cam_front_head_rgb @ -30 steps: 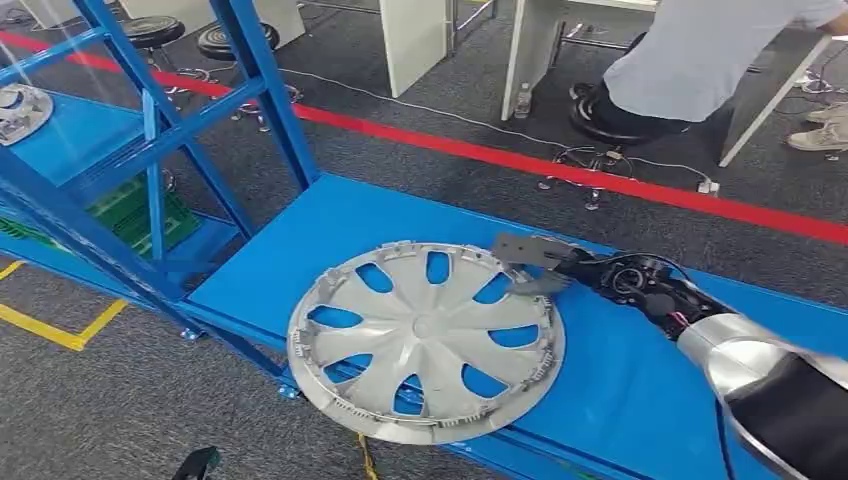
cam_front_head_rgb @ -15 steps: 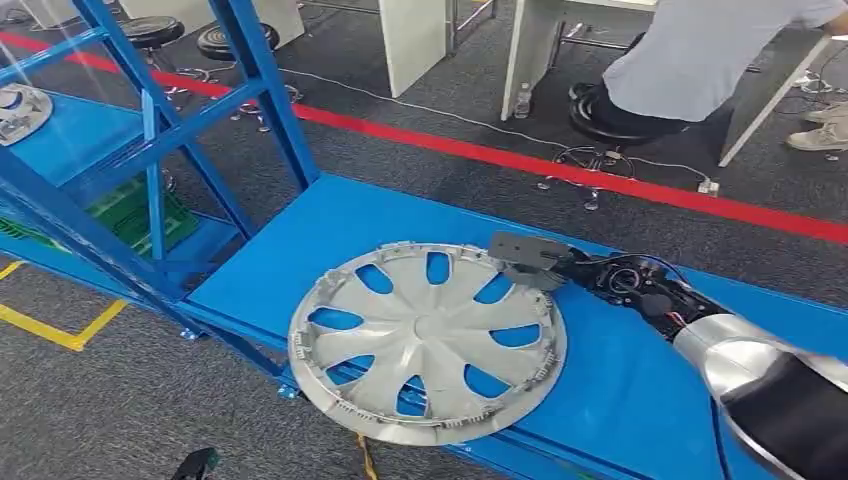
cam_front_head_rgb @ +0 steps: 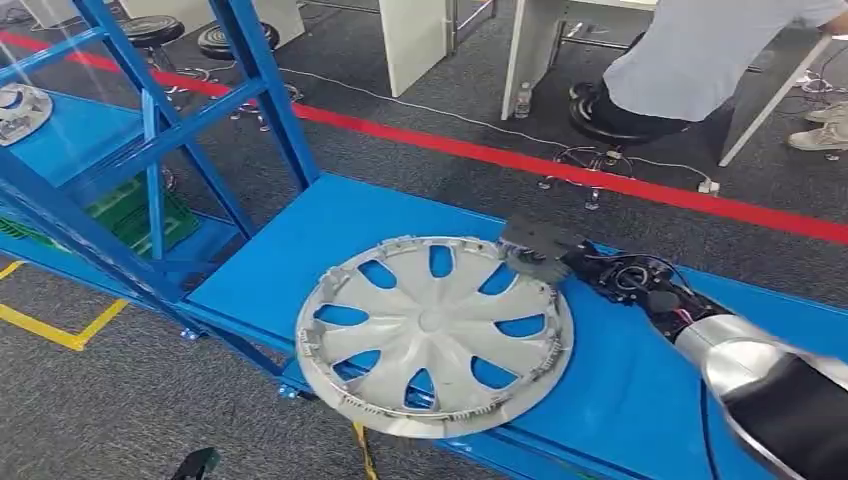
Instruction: Take the parts from the cabinet and place them on the table.
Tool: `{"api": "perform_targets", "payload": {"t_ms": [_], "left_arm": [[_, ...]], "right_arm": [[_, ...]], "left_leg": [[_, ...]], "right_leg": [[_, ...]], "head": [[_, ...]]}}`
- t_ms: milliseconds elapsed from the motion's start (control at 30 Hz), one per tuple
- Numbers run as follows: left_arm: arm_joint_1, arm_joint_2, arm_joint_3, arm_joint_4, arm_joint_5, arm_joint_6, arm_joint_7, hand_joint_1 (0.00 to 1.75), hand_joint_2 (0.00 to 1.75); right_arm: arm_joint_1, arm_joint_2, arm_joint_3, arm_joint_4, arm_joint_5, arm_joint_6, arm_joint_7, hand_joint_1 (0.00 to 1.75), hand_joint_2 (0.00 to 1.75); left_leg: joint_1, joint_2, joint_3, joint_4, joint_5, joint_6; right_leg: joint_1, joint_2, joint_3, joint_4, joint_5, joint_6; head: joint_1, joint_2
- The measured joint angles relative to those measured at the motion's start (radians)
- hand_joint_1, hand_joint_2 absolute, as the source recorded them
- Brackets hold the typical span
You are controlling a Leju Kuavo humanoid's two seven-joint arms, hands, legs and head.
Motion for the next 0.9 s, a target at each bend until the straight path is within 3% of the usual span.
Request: {"api": "perform_targets", "payload": {"t_ms": [367, 633, 900], "left_arm": [[-0.001, 0.0, 0.0, 0.0, -0.002, 0.001, 0.0, 0.0, 0.0], [-0.003, 0.0, 0.0, 0.0, -0.004, 0.001, 0.0, 0.0, 0.0], [-0.012, -0.001, -0.008, 0.0, -0.018, 0.001, 0.003, 0.0, 0.0]], "right_arm": [[-0.001, -0.015, -0.109, 0.011, -0.103, -0.013, -0.019, 1.75, 1.75], [-0.009, -0.022, -0.183, 0.011, -0.22, -0.029, -0.082, 1.75, 1.75], [-0.014, -0.032, -0.275, -0.014, -0.358, 0.0, -0.101, 1.75, 1.75]], "left_leg": [[0.0, 0.0, -0.001, 0.0, 0.0, 0.0], [0.0, 0.0, -0.001, 0.0, 0.0, 0.0], [0.0, 0.0, -0.002, 0.0, 0.0, 0.0]], "right_leg": [[0.0, 0.001, -0.001, 0.0, 0.0, 0.0], [0.0, 0.001, -0.001, 0.0, 0.0, 0.0], [0.0, 0.0, -0.002, 0.0, 0.0, 0.0]], "head": [[-0.001, 0.0], [0.0, 0.0], [-0.001, 0.0]]}}
